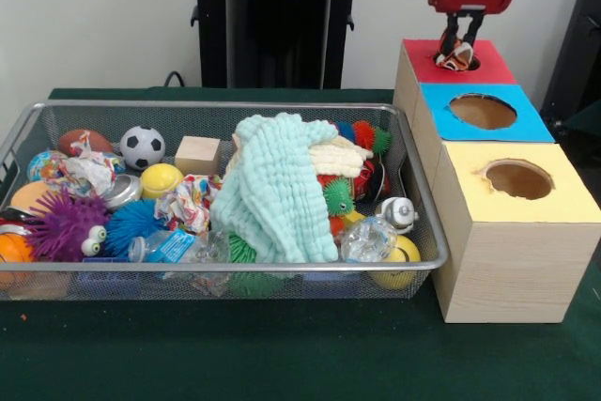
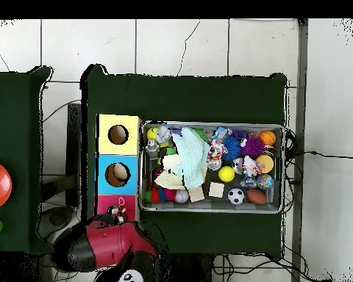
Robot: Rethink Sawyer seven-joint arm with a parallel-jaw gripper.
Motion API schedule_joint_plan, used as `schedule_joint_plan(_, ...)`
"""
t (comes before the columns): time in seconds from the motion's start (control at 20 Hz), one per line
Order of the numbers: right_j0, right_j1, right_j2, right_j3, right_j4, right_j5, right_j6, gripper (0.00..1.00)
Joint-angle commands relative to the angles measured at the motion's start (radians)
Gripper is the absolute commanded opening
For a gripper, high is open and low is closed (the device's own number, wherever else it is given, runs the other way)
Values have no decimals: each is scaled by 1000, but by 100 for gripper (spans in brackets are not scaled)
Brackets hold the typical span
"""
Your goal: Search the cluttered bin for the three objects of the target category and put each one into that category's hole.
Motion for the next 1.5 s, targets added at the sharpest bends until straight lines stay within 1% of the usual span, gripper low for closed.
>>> schedule_joint_plan(0.05,31,55,32,-81,70,1,218,0)
schedule_joint_plan(0.25,41,54,25,-79,85,6,214,0)
schedule_joint_plan(0.3,43,54,24,-78,91,6,212,100)
schedule_joint_plan(0.5,40,54,23,-74,88,4,204,100)
schedule_joint_plan(0.8,9,48,36,-53,71,-21,172,100)
schedule_joint_plan(1.0,-6,44,38,-53,61,-20,156,100)
schedule_joint_plan(1.25,-1,-7,21,-71,60,65,137,100)
schedule_joint_plan(1.5,-7,-96,12,-85,60,202,103,100)
